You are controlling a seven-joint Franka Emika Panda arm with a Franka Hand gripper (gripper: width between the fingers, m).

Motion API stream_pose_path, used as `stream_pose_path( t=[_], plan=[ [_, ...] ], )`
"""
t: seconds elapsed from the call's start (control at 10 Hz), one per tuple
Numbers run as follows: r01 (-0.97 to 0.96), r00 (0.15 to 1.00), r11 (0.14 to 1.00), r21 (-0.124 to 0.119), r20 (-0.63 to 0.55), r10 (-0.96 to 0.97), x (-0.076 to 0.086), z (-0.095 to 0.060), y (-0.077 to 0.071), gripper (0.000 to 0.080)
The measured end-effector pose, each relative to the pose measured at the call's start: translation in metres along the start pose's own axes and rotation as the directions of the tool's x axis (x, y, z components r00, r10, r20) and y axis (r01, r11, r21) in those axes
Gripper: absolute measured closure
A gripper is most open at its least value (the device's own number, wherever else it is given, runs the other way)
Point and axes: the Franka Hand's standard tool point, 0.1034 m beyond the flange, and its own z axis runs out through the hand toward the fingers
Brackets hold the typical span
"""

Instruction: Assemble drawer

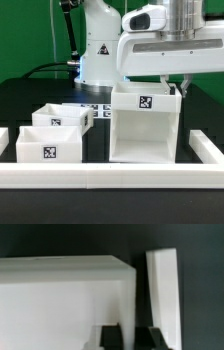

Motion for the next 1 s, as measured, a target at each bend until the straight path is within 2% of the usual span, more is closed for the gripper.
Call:
stream_pose_path(
  t=[0.1,0.3,0.7,1.0],
  plan=[
    [-0.006,1.000,1.000,0.003,-0.008,0.006,0.0061,-0.0015,-0.0008,0.0761],
    [-0.014,1.000,1.000,0.003,-0.008,0.014,0.0056,-0.0019,-0.0011,0.0761],
    [-0.254,0.967,0.967,0.007,-0.008,0.254,0.0053,-0.0019,-0.0042,0.0761],
    [-0.479,0.878,0.877,0.027,0.004,0.479,0.0132,-0.0014,-0.0013,0.0761]
  ],
)
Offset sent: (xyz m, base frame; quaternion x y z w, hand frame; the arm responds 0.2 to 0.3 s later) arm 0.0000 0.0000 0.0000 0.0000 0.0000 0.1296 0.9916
